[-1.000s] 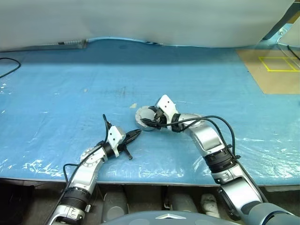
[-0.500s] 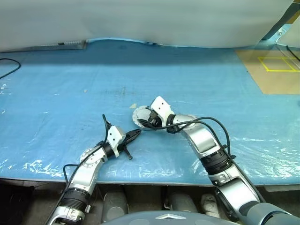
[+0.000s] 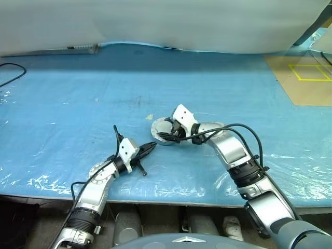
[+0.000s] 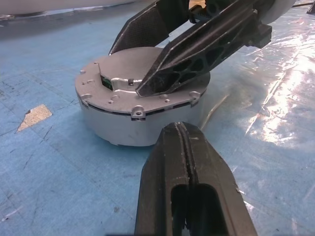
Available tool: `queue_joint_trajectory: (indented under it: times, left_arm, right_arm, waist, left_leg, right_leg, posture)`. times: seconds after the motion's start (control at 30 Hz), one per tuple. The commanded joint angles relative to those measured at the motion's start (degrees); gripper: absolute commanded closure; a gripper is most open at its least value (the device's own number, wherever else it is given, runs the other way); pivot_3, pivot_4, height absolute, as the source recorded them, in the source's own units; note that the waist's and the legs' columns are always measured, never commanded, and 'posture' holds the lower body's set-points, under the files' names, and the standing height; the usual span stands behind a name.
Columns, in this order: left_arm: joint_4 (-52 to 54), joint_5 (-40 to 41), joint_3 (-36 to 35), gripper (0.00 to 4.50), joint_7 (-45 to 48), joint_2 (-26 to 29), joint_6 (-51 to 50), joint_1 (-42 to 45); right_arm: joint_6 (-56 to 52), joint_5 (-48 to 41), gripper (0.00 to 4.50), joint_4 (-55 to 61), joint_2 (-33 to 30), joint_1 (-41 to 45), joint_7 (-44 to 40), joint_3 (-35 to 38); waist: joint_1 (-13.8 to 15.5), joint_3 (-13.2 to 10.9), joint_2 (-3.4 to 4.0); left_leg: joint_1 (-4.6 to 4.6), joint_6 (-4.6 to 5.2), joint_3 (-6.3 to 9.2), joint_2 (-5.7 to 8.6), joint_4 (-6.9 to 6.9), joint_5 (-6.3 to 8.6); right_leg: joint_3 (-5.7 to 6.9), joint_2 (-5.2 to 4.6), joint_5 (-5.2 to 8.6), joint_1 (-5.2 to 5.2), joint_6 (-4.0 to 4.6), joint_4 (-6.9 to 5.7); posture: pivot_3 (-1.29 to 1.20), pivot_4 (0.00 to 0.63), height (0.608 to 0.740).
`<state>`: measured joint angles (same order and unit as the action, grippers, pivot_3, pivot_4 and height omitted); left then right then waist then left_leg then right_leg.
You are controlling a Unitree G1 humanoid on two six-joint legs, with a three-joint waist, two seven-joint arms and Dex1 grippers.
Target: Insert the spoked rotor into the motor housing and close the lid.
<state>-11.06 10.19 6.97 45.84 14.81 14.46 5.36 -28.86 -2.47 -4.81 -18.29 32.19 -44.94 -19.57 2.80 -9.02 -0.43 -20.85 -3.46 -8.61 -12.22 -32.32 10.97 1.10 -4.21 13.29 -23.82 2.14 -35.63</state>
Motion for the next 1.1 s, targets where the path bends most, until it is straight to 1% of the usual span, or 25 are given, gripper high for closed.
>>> queue_joint_trajectory:
  times: [0.03,0.23,0.37,0.4,0.43,0.6,0.67,0.8,0.93,1.03,1.1]
  left_arm:
    - [2.66,0.73,0.04,4.50,-0.35,0.26,-0.28,-0.60]
    - [2.49,0.85,-0.34,4.50,-0.56,0.42,-0.32,-0.83]
    - [2.52,1.03,-0.59,4.50,-0.61,0.64,-0.43,-0.82]
    - [2.52,1.08,-0.66,4.50,-0.66,0.66,-0.52,-0.75]
    - [2.57,1.18,-0.83,4.50,-0.78,0.68,-0.68,-0.70]
    - [2.62,2.65,-2.40,4.50,-1.78,0.62,-2.55,0.45]
    - [2.40,2.89,-2.57,4.50,-1.75,0.84,-2.83,0.83]
    - [2.06,2.59,-2.44,4.50,-1.63,0.98,-2.54,0.57]
    - [2.78,3.46,-3.69,4.50,-3.74,0.33,-4.96,1.01]
    - [5.57,7.11,-6.36,4.50,-8.45,-0.55,-15.59,3.71]
    - [7.87,12.45,-8.61,4.50,-10.37,-0.73,-25.42,6.28]
  right_arm:
    - [-0.44,1.68,1.54,-2.46,-1.76,-2.26,-0.83,-1.89]
    - [2.25,2.82,1.54,-4.28,0.37,-3.40,3.30,-1.60]
    - [4.67,3.97,1.54,-7.28,1.82,-3.66,6.61,-1.44]
    - [4.97,3.99,1.54,-7.71,2.03,-3.73,6.99,-1.37]
    - [5.23,3.98,1.54,-8.03,2.16,-3.81,7.24,-1.40]
    - [3.80,4.03,1.54,-8.99,2.34,-3.63,8.25,-1.44]
    - [3.28,4.68,1.54,-9.51,1.91,-3.22,8.03,-2.03]
    - [4.26,6.50,1.54,-8.75,-0.75,-3.41,5.02,-5.35]
    - [1.90,4.89,1.54,-7.52,-0.25,-3.25,4.29,-4.54]
    - [1.77,5.07,1.54,-7.30,-0.19,-3.21,4.20,-4.66]
    - [1.66,5.02,1.54,-7.32,-0.08,-3.21,4.18,-4.66]
  waist:
    - [0.00,0.00,0.00]
    - [-0.09,0.01,0.00]
    - [-0.42,0.01,0.00]
    - [-0.43,0.01,0.00]
    - [-0.41,0.01,0.00]
    - [-0.37,0.01,0.00]
    - [-0.36,0.02,0.00]
    - [-0.37,0.12,0.12]
    - [-0.31,0.14,0.13]
    - [-0.33,0.14,0.12]
    - [-0.32,0.14,0.12]
  left_leg:
    - [0.01,0.00,0.00,0.00,0.00,0.00]
    - [0.18,0.00,0.00,-0.01,0.04,0.00]
    - [0.75,0.10,-0.01,0.00,0.14,0.07]
    - [0.82,0.21,-0.02,0.00,0.16,0.13]
    - [0.86,0.22,-0.02,0.00,0.17,0.14]
    - [0.86,0.22,-0.01,0.00,0.18,0.14]
    - [0.85,0.22,-0.01,0.00,0.20,0.14]
    - [0.84,0.22,-0.01,0.01,0.21,0.14]
    - [0.82,0.22,-0.01,0.02,0.29,0.14]
    - [0.81,0.22,-0.02,0.03,0.37,0.14]
    - [0.81,0.22,-0.02,0.03,0.39,0.14]
  right_leg:
    - [0.00,0.00,0.00,0.01,0.00,0.00]
    - [0.00,0.00,0.01,0.19,-0.01,0.06]
    - [-0.05,0.01,0.05,0.66,-0.07,0.09]
    - [-0.06,0.01,0.17,0.73,-0.26,0.09]
    - [-0.06,0.01,0.26,0.74,-0.42,0.09]
    - [-0.06,0.01,0.28,0.74,-0.45,0.09]
    - [-0.06,0.00,0.28,0.73,-0.45,0.09]
    - [-0.07,0.01,0.27,0.76,-0.44,0.13]
    - [-0.07,0.00,0.24,0.77,-0.38,0.28]
    - [-0.06,0.01,0.13,0.77,-0.20,0.37]
    - [-0.04,0.01,0.10,0.77,-0.15,0.37]
  posture:
    - [0.00,0.150,0.740]
    - [0.00,0.150,0.740]
    - [0.00,0.150,0.740]
    - [0.00,0.150,0.740]
    - [0.00,0.150,0.740]
    - [0.00,0.150,0.740]
    - [0.00,0.150,0.740]
    - [0.00,0.150,0.740]
    - [0.00,0.150,0.740]
    - [0.00,0.150,0.740]
    - [0.00,0.150,0.740]
